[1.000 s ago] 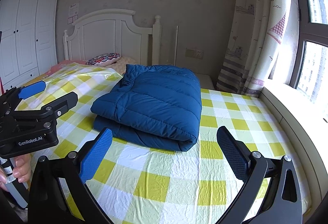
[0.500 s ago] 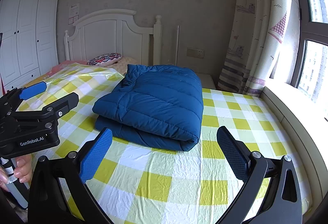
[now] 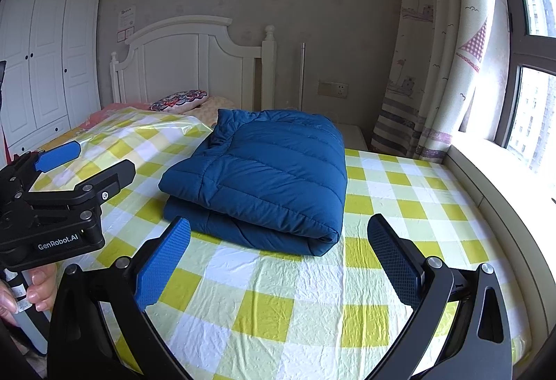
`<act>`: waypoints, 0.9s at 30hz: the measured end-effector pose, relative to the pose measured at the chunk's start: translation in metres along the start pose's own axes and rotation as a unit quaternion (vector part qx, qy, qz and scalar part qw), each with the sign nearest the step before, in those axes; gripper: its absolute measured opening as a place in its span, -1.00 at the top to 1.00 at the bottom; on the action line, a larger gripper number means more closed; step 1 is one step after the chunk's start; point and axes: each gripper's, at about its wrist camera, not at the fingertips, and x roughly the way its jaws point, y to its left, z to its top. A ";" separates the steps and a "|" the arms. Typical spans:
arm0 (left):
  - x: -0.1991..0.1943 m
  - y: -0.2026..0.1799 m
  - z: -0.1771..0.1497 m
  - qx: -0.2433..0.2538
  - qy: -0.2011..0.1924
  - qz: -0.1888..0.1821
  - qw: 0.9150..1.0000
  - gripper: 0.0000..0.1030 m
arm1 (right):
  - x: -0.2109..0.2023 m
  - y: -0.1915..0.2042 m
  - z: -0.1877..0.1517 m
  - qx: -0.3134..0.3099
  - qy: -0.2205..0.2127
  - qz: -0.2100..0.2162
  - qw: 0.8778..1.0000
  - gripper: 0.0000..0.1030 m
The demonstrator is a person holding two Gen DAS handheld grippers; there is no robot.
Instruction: Fold large clothes
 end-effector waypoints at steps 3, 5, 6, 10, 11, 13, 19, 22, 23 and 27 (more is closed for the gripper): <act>-0.001 -0.001 0.000 0.001 -0.002 0.002 1.000 -0.96 | 0.000 0.001 0.000 0.000 0.000 0.000 1.000 -0.90; -0.002 -0.001 0.000 0.002 -0.003 0.003 1.000 -0.96 | 0.000 0.001 0.000 0.000 0.000 0.000 1.000 -0.90; -0.002 -0.001 0.000 0.001 -0.003 0.003 1.000 -0.96 | 0.000 0.001 0.000 0.000 0.000 0.000 1.000 -0.90; -0.002 -0.001 0.001 0.004 -0.004 0.003 1.000 -0.96 | 0.000 0.001 -0.001 -0.001 0.001 0.002 1.000 -0.90; -0.002 -0.001 0.001 0.005 -0.005 0.003 1.000 -0.96 | 0.000 0.001 0.000 -0.001 0.001 0.001 1.000 -0.90; -0.003 -0.002 0.001 0.007 -0.005 0.003 1.000 -0.96 | 0.000 0.001 -0.001 -0.002 0.001 0.004 1.000 -0.90; 0.001 -0.007 -0.003 0.014 -0.009 -0.011 1.000 -0.96 | 0.007 0.000 -0.008 -0.005 0.010 0.013 1.000 -0.90; 0.014 -0.007 -0.006 0.020 0.006 -0.032 0.999 -0.96 | 0.016 -0.005 -0.014 0.000 0.025 0.016 1.000 -0.90; 0.020 -0.006 -0.006 0.023 0.016 -0.039 0.999 -0.96 | 0.020 -0.009 -0.015 0.004 0.029 0.018 0.999 -0.90; 0.071 0.037 0.003 0.024 0.068 -0.039 0.997 -0.96 | 0.028 -0.065 -0.004 0.024 0.036 -0.012 0.999 -0.90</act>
